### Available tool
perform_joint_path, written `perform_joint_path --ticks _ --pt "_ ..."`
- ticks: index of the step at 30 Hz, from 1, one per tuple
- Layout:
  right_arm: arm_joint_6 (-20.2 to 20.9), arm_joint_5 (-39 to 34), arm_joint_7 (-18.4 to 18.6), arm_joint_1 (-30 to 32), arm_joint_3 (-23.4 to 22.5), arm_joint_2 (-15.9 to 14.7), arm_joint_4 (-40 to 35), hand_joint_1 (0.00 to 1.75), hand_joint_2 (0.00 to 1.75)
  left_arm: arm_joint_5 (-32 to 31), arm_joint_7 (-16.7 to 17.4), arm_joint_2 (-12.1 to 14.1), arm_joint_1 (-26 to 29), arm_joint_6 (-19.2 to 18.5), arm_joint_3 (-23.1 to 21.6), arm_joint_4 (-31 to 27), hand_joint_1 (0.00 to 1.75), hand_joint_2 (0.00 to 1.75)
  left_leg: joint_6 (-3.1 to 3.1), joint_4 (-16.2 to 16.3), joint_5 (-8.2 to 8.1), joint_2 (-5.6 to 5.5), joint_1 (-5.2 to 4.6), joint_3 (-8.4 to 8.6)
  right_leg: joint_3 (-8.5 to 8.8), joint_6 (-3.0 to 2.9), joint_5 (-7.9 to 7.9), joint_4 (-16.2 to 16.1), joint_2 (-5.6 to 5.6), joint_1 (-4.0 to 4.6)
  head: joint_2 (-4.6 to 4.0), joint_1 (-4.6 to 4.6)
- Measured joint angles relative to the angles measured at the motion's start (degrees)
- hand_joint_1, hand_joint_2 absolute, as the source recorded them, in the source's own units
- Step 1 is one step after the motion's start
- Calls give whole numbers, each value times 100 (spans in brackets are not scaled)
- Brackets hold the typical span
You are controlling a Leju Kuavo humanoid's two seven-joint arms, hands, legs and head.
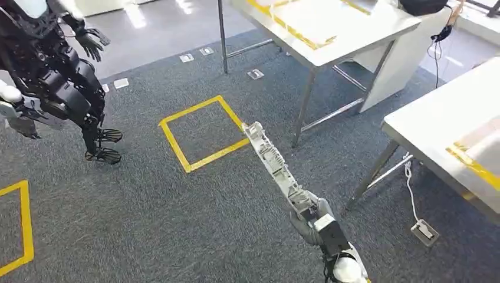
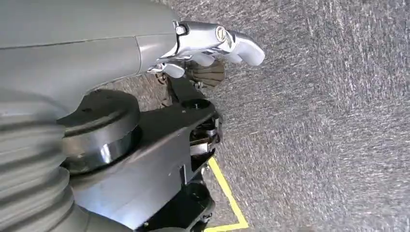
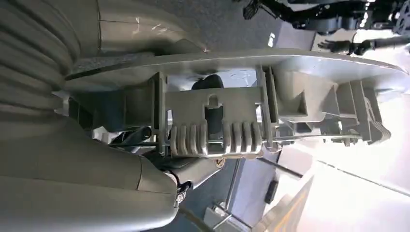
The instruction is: Take the parts from the cabinet and place them on the table.
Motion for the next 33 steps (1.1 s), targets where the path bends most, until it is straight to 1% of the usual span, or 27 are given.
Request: perform_joint_path --ticks 1,2,3,4,6,7,8,9,10,11,12,13,16,17,18,19,21,22,23,24,26,27,28,29,31,32,33 --pt "-7 -2 0 -7 0 -4 2 175 175 0 2 0 -5 -2 0 0 0 175 -29 -13 -3 59 -1 19 -9 -35 23 -31 70 -11 0 2" --pt "-7 0 2 -12 0 -4 2 175 175 0 4 4 -10 -2 0 -2 0 175 -74 12 -46 8 5 0 37 -76 75 -91 127 -90 0 2" --pt "-2 -2 -2 -26 0 -4 2 175 175 -2 -4 4 -11 -2 0 -2 0 175 -116 179 -172 -327 20 -42 37 -98 87 -101 182 -100 0 -20" --pt "-2 0 4 -41 0 -2 4 175 175 0 -2 4 -12 -2 0 -2 0 175 -137 552 -405 -522 45 -205 24 -113 95 -101 239 -108 0 -39" --pt "0 0 2 -47 0 4 6 175 175 0 -2 6 1 -2 0 -2 0 175 -171 1412 -784 -628 79 -600 14 -121 102 -98 369 -108 0 -59" --pt "0 0 2 -48 0 4 20 175 175 2 -2 7 14 -2 0 -2 0 175 -185 1699 -839 -633 88 -742 13 -119 103 -93 445 -109 0 -61" --pt "0 0 4 -48 0 4 35 175 175 2 -2 9 19 -2 0 0 0 175 -191 1689 -745 -635 100 -747 19 -113 106 -89 527 -111 0 -61" --pt "-2 0 7 -50 0 4 48 175 175 7 -2 9 16 -2 0 0 0 175 -195 1416 -527 -644 114 -633 19 -106 108 -81 608 -115 0 -59" --pt "0 0 9 -51 0 4 50 175 175 9 0 11 12 -2 0 -2 0 175 -194 929 -244 -683 133 -406 21 -92 108 -65 691 -124 0 -59" --pt "0 0 7 -53 0 11 50 175 175 11 0 18 10 -2 0 -2 0 175 -198 403 3 -812 156 -159 22 -62 101 -48 764 -139 0 -61" --pt "0 0 4 -57 0 13 50 175 175 11 4 20 16 -2 0 -2 0 175 -213 77 7 -1179 202 -17 -4 -24 99 -34 818 -153 0 -63" --pt "0 0 9 -69 0 15 50 175 175 11 7 15 16 -2 0 0 0 175 -189 34 9 -1192 178 -31 -45 29 99 6 898 -139 0 -70" --pt "-2 0 4 -72 0 20 50 175 175 15 15 15 7 -4 0 0 0 175 -59 50 40 -988 113 -33 -102 174 179 -66 1066 -189 0 -66" --pt "-2 2 4 -73 0 17 50 175 175 15 15 7 4 -9 0 0 0 175 -1 -9 77 -903 160 -31 -124 197 174 -45 1101 -198 0 -63" --pt "-4 2 4 -67 0 20 50 175 175 15 28 11 -4 -11 0 -2 0 175 29 -22 93 -834 147 -26 -181 197 86 69 782 -163 0 -47" --pt "-7 18 7 -85 0 24 48 175 175 15 44 11 -8 -20 0 -2 0 175 76 -29 96 -757 137 -31 -344 214 -137 402 494 -141 0 11" --pt "-13 48 11 -93 0 35 48 175 175 18 63 13 12 -20 0 -2 0 175 98 -24 85 -590 100 -43 -768 235 -568 1307 340 -145 0 17" --pt "-18 52 11 -87 0 35 48 175 175 22 68 15 18 -20 2 -2 0 175 105 -22 81 -501 85 -48 -927 236 -676 1657 320 -144 0 18" --pt "-20 52 13 -82 0 35 48 175 175 26 68 18 19 -20 2 -2 0 175 109 -21 78 -424 76 -49 -955 232 -647 1730 314 -143 0 20" --pt "-20 61 15 -77 0 35 48 175 175 26 68 17 16 -22 2 -2 0 175 109 -20 76 -350 68 -47 -843 218 -499 1547 306 -141 0 22" --pt "-20 61 28 -77 0 33 48 175 175 28 70 15 9 -26 2 -2 0 175 95 -12 57 -200 56 -35 -323 157 -51 625 194 -106 0 26" --pt "-18 61 28 -81 0 33 46 175 175 28 70 15 8 -28 2 -2 0 175 76 -7 46 -143 42 -22 -60 99 77 192 -139 -52 0 28" --pt "-15 70 30 -108 0 35 41 175 175 28 66 15 12 -33 2 -2 0 175 36 34 13 -82 -17 -42 6 59 18 -25 -257 4 0 48" --pt "-17 68 26 -110 0 46 33 175 175 26 66 18 11 -35 2 -2 0 175 19 17 17 -23 -17 -35 -28 7 47 1 -175 -4 0 15" --pt "-35 74 28 -67 -2 46 13 175 175 17 66 17 -6 -39 2 -2 0 175 -17 6 10 106 -2 -8 -63 -37 47 6 -40 10 0 9" --pt "-59 76 33 -47 -4 42 -7 175 175 7 68 17 -16 -48 0 -2 0 175 -61 12 -15 175 -20 14 -49 -81 78 -38 34 -11 0 13" --pt "-79 98 42 -10 -4 42 -50 175 175 -9 79 20 -20 -55 0 -2 0 175 -111 99 -76 -81 24 -12 -22 -111 106 -61 90 -49 0 7"
